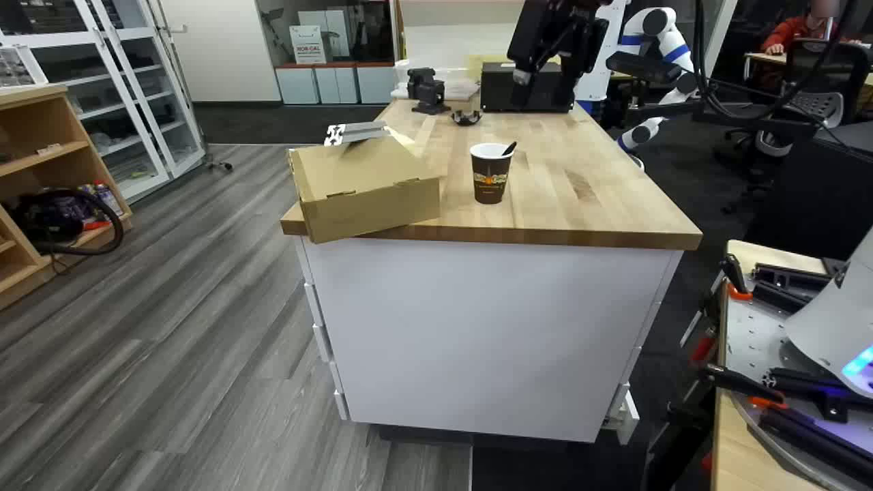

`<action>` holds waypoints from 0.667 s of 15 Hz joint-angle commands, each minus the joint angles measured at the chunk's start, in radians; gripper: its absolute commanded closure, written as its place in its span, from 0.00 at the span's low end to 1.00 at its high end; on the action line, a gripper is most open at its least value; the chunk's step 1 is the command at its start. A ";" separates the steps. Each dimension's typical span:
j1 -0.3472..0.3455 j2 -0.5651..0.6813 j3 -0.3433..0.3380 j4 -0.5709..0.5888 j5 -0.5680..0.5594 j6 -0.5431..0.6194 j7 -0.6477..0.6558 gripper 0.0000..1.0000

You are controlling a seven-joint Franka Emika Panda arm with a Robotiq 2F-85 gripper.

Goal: Remove the marker from the cup and put it on the table

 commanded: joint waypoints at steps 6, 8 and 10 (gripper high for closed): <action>0.011 0.001 -0.011 0.002 -0.007 -0.002 0.005 0.00; 0.011 -0.011 -0.028 -0.008 -0.007 -0.027 -0.029 0.00; 0.002 -0.044 -0.056 -0.025 -0.023 -0.085 -0.070 0.00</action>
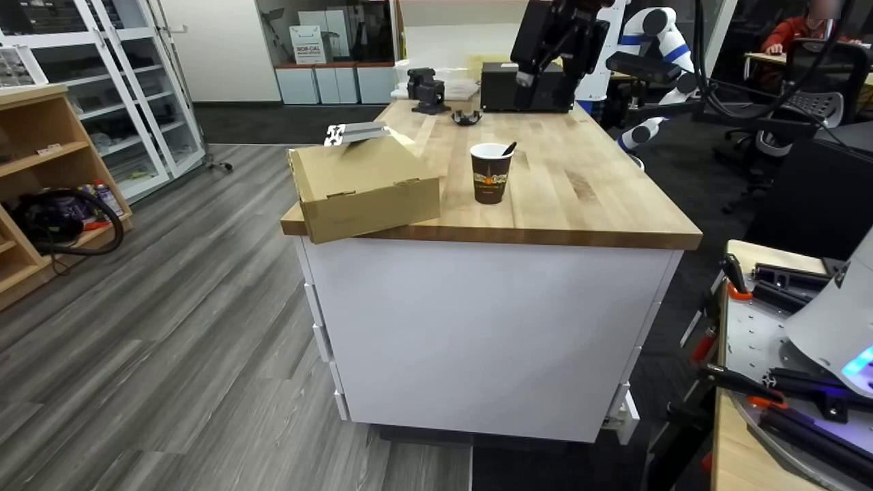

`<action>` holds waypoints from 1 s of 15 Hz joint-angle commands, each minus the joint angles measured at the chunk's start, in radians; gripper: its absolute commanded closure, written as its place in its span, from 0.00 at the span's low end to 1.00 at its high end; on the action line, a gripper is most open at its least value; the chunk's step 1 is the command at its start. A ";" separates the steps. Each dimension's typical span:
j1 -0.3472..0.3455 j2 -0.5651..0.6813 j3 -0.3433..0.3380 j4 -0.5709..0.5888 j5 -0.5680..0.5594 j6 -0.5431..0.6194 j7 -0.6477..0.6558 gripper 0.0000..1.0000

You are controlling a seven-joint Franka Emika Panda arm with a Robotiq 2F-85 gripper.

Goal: Remove the marker from the cup and put it on the table

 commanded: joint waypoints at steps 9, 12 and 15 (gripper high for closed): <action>-0.082 -0.034 -0.196 -0.001 -0.207 -0.202 -0.284 0.00; -0.091 0.048 -0.247 0.046 -0.200 -0.147 -0.371 0.00; -0.086 0.122 -0.275 0.092 -0.177 -0.097 -0.426 0.00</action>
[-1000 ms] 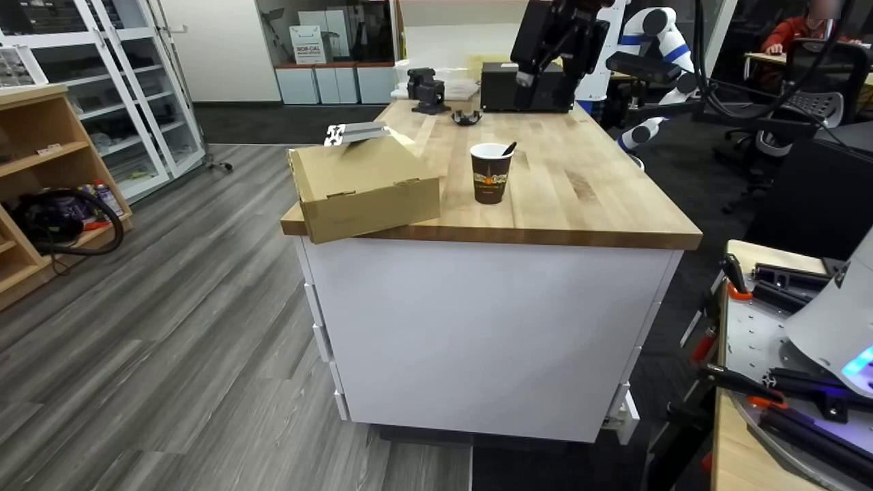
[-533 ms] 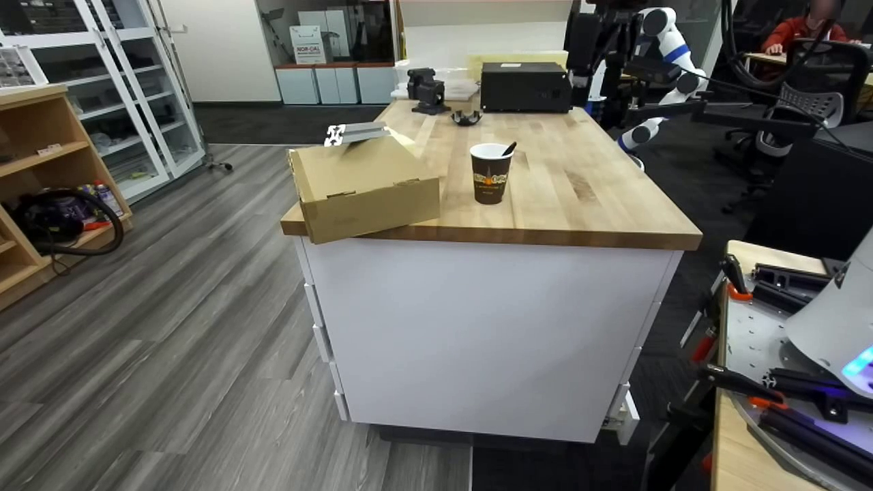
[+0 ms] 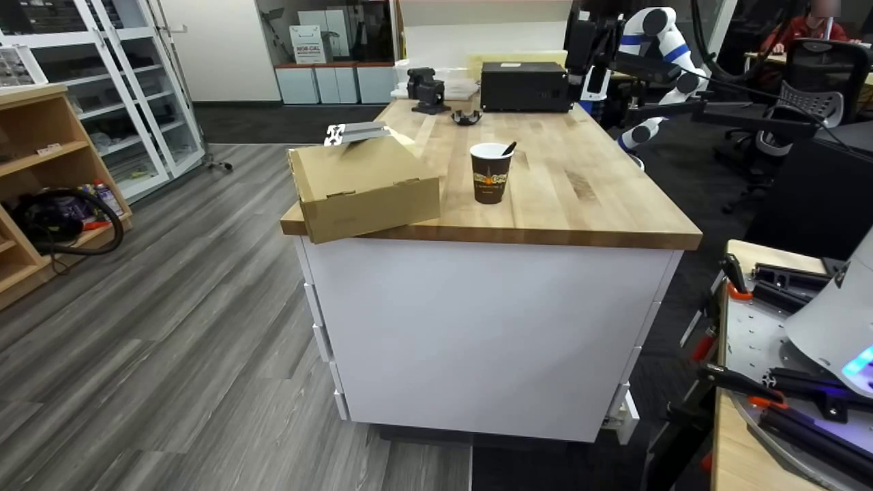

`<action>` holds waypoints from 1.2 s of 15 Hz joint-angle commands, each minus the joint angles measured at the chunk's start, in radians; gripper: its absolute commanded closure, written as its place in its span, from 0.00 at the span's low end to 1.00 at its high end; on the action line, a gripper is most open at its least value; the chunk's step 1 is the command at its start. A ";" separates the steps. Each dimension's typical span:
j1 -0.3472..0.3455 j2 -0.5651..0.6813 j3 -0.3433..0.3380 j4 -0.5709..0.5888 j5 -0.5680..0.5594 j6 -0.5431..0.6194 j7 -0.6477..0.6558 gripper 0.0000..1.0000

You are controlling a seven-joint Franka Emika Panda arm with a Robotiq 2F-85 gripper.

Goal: Remove the marker from the cup and put it on the table

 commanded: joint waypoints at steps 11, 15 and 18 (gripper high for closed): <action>-0.007 0.423 -0.018 0.268 0.066 0.088 -0.127 0.00; -0.011 0.486 -0.014 0.299 0.045 0.100 -0.125 0.00; -0.009 0.502 -0.013 0.309 0.017 0.124 -0.117 0.00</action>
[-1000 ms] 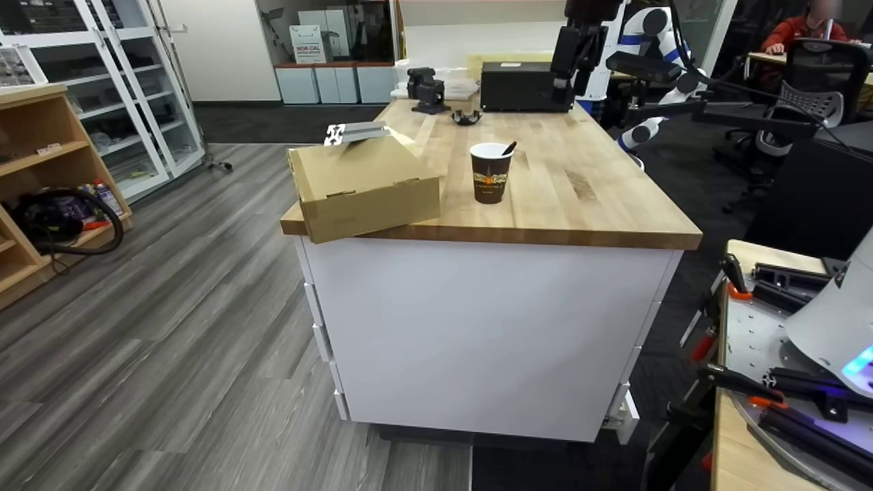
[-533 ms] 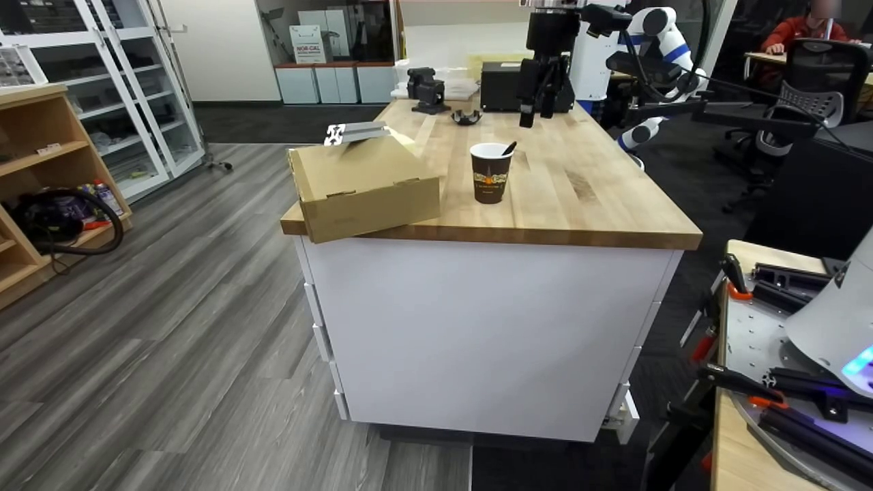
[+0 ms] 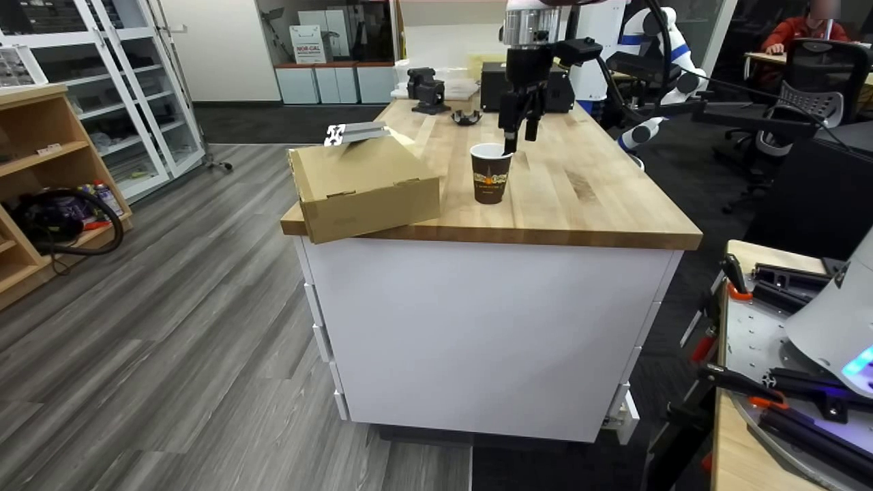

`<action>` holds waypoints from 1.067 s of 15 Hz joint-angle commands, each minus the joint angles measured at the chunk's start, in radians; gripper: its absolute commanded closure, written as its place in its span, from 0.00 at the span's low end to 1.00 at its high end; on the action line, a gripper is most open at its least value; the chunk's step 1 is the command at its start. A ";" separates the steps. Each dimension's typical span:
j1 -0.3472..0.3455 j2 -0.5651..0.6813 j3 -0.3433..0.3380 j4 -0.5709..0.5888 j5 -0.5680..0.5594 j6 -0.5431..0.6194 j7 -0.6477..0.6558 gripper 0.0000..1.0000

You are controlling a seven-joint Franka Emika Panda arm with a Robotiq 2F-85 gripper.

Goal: Remove the marker from the cup and put it on the table

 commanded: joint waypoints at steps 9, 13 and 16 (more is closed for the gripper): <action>-0.017 0.005 -0.001 0.007 -0.092 0.077 -0.018 0.53; -0.028 0.012 -0.006 0.009 -0.088 0.081 -0.036 0.40; -0.037 0.015 -0.009 0.008 -0.081 0.086 -0.054 0.66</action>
